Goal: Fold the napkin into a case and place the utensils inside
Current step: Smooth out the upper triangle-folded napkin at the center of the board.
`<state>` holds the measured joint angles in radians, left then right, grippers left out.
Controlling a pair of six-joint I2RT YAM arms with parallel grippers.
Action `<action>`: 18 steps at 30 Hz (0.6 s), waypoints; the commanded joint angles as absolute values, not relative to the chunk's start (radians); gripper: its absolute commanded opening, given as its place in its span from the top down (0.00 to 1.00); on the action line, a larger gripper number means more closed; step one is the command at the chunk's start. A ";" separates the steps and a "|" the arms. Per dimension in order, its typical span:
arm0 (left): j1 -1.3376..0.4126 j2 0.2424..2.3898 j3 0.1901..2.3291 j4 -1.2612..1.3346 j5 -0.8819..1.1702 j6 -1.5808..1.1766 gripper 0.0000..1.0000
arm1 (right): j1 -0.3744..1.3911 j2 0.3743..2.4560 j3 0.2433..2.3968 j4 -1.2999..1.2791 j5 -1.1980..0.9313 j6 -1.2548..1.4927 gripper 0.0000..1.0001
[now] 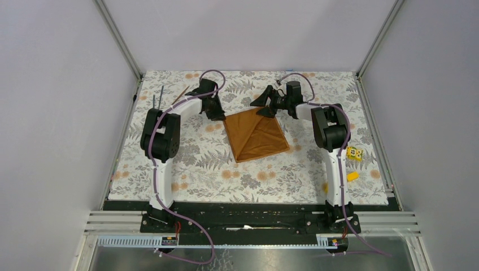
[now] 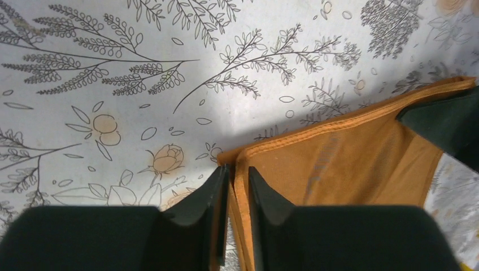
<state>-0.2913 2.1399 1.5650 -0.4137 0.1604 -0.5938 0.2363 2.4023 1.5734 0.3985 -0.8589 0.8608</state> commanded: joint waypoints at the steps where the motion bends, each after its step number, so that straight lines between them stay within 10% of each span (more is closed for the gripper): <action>1: -0.282 2.044 1.632 -0.454 0.162 -0.635 0.72 | 0.236 2.424 1.601 0.397 -0.857 0.844 0.15; 18: -0.276 2.199 1.571 -0.310 0.321 -0.700 1.00 | 0.249 2.377 1.661 0.275 -0.883 0.805 0.15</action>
